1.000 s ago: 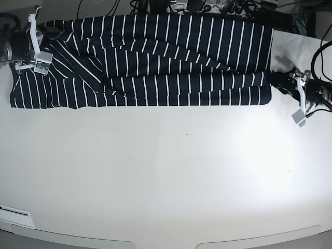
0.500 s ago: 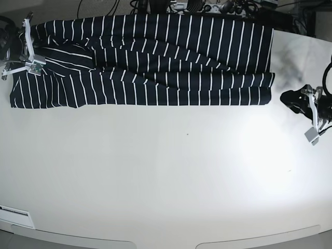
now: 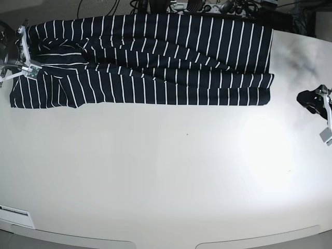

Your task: Fold the T-shirt properly

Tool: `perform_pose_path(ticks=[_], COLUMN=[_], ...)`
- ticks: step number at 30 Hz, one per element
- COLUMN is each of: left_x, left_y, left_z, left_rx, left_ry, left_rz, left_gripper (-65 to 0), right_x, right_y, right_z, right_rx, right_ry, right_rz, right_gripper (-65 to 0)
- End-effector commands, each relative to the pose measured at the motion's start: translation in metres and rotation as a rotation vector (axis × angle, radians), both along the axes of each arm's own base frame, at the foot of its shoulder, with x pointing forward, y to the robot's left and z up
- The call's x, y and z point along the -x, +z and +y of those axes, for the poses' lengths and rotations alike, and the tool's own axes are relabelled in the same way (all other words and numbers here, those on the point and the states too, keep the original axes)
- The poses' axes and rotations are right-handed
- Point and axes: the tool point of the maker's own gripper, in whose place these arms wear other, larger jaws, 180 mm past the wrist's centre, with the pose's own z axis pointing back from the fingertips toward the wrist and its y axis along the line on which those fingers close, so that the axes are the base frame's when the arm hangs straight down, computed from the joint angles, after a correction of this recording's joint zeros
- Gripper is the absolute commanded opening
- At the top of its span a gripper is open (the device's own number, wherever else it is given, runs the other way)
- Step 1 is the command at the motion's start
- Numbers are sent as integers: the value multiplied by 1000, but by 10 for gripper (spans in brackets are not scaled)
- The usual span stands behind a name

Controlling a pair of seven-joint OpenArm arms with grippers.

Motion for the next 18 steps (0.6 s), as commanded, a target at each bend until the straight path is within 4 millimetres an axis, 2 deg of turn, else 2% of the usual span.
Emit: perform_pose_path(ticks=[1, 4, 7, 9, 14, 18], left_x=[-7, -6, -6, -6, -5, -6], left_y=[19, 24, 26, 26, 26, 26], left_z=[9, 16, 19, 19, 19, 19], left_rx=[-20, -42, -50, -50, -50, -49], left_ry=[1, 6, 8, 8, 8, 8], left_rz=[-44, -44, -44, -43, -42, -43], left_gripper=[-320, -320, -320, -320, -320, -320], right_x=[-6, -7, -4, -4, -13, -41], right_y=[5, 3, 4, 5, 18, 50], right_z=[-7, -4, 2, 7, 29, 35], right_rx=[25, -8, -38, -52, -87, -28], right_ry=[5, -29, -28, -19, 22, 16], right_rz=[-14, -18, -1, -6, -72, -260], right_gripper=[-650, -636, -403, -309, -298, -298])
